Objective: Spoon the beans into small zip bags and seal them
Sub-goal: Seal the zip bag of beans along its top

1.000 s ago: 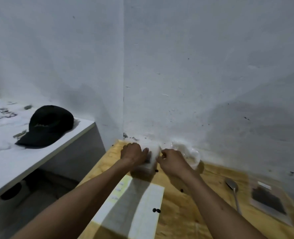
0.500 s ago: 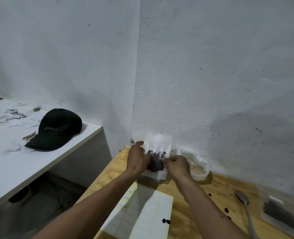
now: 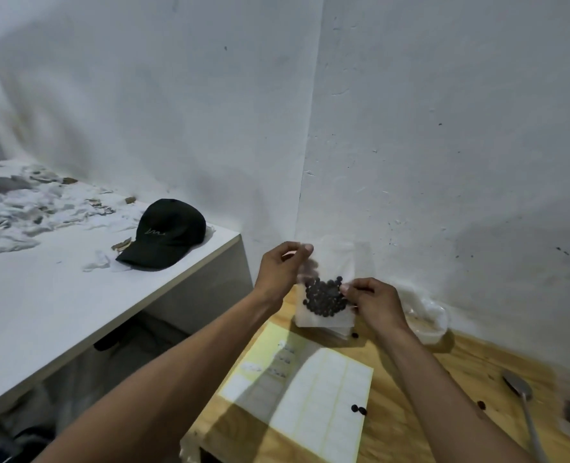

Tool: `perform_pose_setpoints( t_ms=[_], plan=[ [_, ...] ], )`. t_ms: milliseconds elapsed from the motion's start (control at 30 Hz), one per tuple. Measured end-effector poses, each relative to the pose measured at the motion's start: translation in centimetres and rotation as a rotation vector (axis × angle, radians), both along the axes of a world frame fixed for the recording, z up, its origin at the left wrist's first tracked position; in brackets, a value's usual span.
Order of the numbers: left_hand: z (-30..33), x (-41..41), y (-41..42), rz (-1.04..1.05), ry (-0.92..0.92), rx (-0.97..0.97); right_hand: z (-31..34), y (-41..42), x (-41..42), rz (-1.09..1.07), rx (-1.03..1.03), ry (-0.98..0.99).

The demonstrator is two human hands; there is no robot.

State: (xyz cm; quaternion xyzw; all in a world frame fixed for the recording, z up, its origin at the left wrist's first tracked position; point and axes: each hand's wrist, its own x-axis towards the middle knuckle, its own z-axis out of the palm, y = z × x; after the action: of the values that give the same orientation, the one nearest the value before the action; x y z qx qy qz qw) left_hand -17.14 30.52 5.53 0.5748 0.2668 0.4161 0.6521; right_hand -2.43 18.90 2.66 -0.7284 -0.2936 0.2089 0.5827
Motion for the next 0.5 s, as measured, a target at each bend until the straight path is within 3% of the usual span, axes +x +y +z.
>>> perform_pose_setpoints(
  t_ms=[133, 333, 500],
  plan=[
    [0.6, -0.6, 0.2, 0.061, -0.001, 0.048, 0.1, -0.6, -1.2, 0.036, -0.004, -0.052],
    [0.5, -2.0, 1.1, 0.209, -0.013, 0.036, -0.8, -1.1, -4.1, 0.219, -0.462, -0.490],
    [-0.2, -3.0, 1.2, 0.258, -0.009, 0.037, -3.3, -0.4, -7.3, 0.318, -0.607, -0.720]
  ],
)
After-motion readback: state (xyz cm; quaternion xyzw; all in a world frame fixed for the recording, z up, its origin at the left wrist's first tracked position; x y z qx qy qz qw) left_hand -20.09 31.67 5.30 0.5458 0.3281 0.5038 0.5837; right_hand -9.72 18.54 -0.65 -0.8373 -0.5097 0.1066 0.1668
